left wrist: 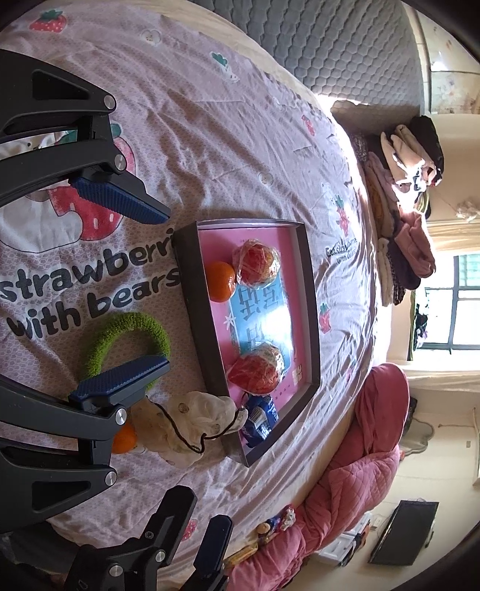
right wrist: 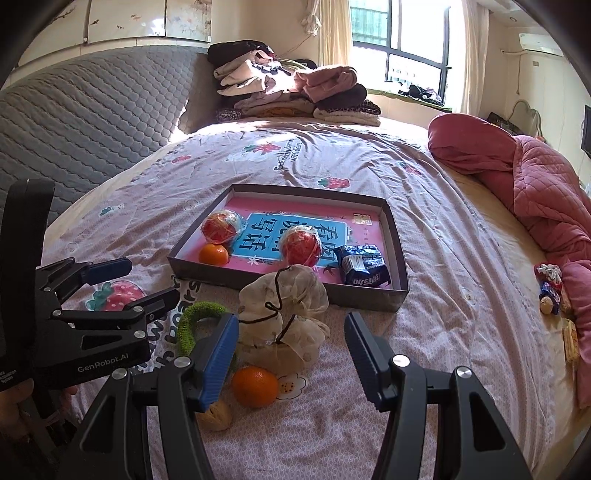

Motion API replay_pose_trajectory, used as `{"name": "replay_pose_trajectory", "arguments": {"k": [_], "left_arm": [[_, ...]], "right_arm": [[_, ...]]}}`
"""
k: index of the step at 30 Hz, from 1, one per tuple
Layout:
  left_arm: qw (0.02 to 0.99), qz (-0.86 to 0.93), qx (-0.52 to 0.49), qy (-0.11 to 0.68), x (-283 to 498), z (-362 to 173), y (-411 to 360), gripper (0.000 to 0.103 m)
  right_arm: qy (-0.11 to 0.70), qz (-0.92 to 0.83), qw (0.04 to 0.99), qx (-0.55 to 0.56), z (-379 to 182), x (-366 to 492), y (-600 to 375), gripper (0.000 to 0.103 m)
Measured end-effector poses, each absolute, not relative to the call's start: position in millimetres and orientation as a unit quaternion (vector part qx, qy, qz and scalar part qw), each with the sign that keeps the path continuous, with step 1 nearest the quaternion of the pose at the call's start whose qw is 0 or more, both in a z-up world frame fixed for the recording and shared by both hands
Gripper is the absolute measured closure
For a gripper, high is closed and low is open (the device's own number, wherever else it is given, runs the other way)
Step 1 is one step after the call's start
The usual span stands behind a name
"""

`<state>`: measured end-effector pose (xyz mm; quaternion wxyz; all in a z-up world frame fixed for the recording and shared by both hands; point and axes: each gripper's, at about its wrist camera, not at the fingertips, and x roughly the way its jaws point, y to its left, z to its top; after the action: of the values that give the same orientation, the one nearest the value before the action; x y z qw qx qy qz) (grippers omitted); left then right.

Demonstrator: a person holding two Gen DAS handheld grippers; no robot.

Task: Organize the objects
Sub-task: 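Move the left tool over the green ring while the right tool approaches the walnut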

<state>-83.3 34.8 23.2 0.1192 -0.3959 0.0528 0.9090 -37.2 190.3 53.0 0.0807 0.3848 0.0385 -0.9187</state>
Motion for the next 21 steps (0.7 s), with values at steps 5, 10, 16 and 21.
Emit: {"name": "replay_pose_trajectory", "arguments": {"k": [5, 10, 16, 21], "left_arm": [[0.120, 0.907, -0.400, 0.053, -81.8, 22.2, 34.2, 0.028], [0.119, 0.905, -0.406, 0.057, -80.4, 16.6, 34.3, 0.028], [0.119, 0.902, -0.411, 0.060, -80.7, 11.7, 35.8, 0.028], [0.117, 0.899, -0.419, 0.058, -82.2, 6.3, 35.1, 0.028]], "right_arm": [[0.042, -0.915, 0.081, 0.392, 44.7, -33.6, 190.6, 0.044], [0.045, -0.911, 0.085, 0.401, 35.5, -27.7, 188.9, 0.044], [0.046, -0.908, 0.099, 0.406, 25.7, -15.5, 182.7, 0.044], [0.054, -0.904, 0.110, 0.409, 17.4, -4.7, 175.2, 0.044]]}}
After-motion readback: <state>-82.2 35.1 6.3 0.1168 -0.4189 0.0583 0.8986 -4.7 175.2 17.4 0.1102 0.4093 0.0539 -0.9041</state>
